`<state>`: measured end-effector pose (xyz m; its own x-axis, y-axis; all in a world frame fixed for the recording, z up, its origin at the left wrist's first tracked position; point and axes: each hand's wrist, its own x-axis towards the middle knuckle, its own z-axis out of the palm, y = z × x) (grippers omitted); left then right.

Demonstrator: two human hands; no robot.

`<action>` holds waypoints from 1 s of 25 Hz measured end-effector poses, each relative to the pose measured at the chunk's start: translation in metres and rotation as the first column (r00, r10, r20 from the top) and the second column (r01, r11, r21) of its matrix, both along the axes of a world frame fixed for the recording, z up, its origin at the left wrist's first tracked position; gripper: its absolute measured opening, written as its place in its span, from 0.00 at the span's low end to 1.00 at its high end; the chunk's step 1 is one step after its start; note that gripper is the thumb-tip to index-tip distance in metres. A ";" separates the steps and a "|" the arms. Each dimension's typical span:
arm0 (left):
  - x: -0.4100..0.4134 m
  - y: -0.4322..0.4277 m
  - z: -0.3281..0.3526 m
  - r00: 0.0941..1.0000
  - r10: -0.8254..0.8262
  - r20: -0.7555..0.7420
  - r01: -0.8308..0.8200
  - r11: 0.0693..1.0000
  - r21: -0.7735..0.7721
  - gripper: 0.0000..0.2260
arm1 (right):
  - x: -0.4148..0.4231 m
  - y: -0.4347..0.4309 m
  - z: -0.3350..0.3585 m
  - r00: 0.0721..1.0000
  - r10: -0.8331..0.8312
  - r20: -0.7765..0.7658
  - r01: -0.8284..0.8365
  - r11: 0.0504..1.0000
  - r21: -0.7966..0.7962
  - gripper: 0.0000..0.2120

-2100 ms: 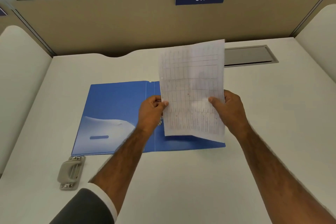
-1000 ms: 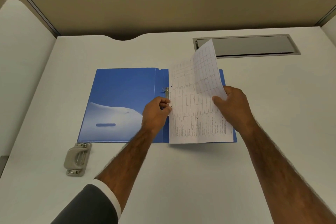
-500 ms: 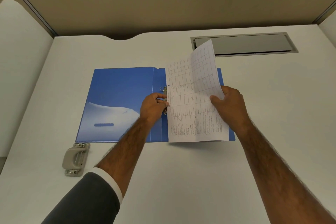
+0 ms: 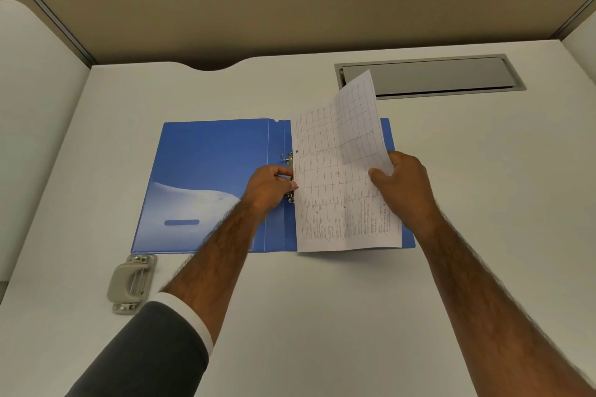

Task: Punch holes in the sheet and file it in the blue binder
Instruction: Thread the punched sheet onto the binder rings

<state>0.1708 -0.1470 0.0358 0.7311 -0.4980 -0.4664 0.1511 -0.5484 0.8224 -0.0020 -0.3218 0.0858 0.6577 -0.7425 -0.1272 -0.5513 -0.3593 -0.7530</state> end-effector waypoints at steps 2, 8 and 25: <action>0.000 -0.002 -0.002 0.999 0.018 0.033 -0.018 1.000 0.016 0.07 | 0.001 -0.001 -0.001 1.000 -0.003 0.011 0.003 1.000 0.028 0.14; 0.008 -0.012 -0.004 0.989 0.090 0.113 -0.098 0.993 0.061 0.07 | -0.001 -0.005 -0.010 0.998 -0.050 0.044 0.040 0.979 0.201 0.14; 0.049 -0.039 0.009 0.916 -0.014 0.400 -0.056 0.985 0.161 0.08 | 0.002 -0.009 -0.016 0.995 -0.039 0.089 0.012 0.957 0.289 0.13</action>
